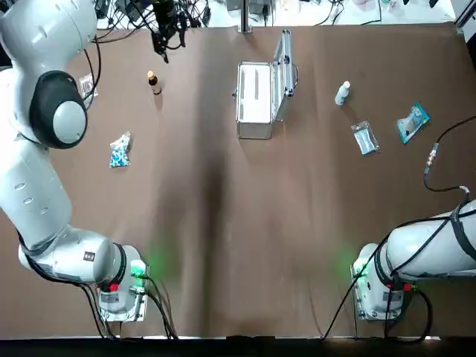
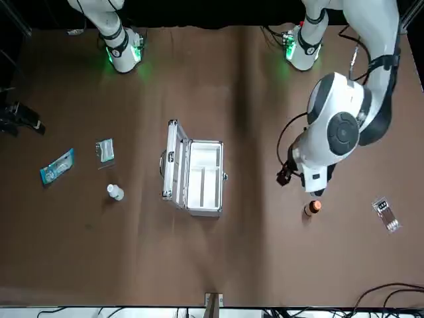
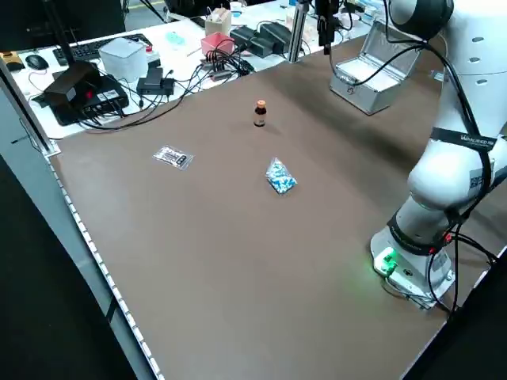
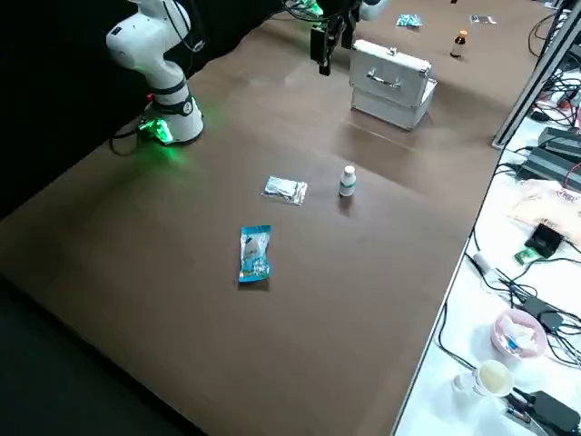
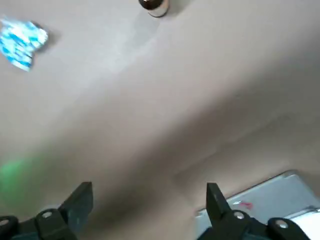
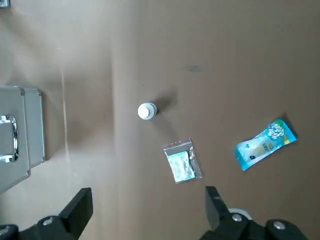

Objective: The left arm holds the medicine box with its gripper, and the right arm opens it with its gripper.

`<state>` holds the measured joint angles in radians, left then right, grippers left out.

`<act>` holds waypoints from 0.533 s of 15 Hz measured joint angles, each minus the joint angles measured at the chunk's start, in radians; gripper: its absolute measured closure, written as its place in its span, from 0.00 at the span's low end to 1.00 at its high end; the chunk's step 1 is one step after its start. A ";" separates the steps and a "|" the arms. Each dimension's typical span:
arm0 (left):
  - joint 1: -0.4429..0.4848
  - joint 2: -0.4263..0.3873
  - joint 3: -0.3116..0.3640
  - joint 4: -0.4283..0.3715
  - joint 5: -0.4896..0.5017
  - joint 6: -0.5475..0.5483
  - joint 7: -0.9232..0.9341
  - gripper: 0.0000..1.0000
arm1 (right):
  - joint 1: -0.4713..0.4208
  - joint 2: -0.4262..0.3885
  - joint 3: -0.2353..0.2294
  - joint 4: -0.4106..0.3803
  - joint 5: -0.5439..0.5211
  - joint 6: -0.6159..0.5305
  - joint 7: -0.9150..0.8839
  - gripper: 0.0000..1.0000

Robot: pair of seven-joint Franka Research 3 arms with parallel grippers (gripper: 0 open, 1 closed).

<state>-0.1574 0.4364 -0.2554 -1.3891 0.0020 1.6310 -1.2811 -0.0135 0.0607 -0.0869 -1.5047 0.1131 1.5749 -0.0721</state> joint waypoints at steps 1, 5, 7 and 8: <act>0.009 -0.007 0.000 0.006 0.004 -0.039 0.050 0.00 | 0.002 0.000 0.000 -0.003 -0.003 0.002 0.007 0.01; 0.079 -0.060 0.001 0.023 0.010 -0.125 0.249 0.00 | 0.007 0.000 -0.001 -0.011 -0.042 0.002 0.009 0.01; 0.142 -0.094 0.001 0.025 0.010 -0.186 0.408 0.00 | 0.028 0.000 0.001 -0.011 -0.089 0.001 0.012 0.01; 0.177 -0.107 0.001 0.026 0.010 -0.206 0.480 0.00 | 0.038 0.000 0.001 -0.011 -0.101 0.002 0.018 0.01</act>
<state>0.0193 0.3292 -0.2547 -1.3626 0.0124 1.4246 -0.8009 0.0245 0.0608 -0.0859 -1.5154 0.0121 1.5767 -0.0541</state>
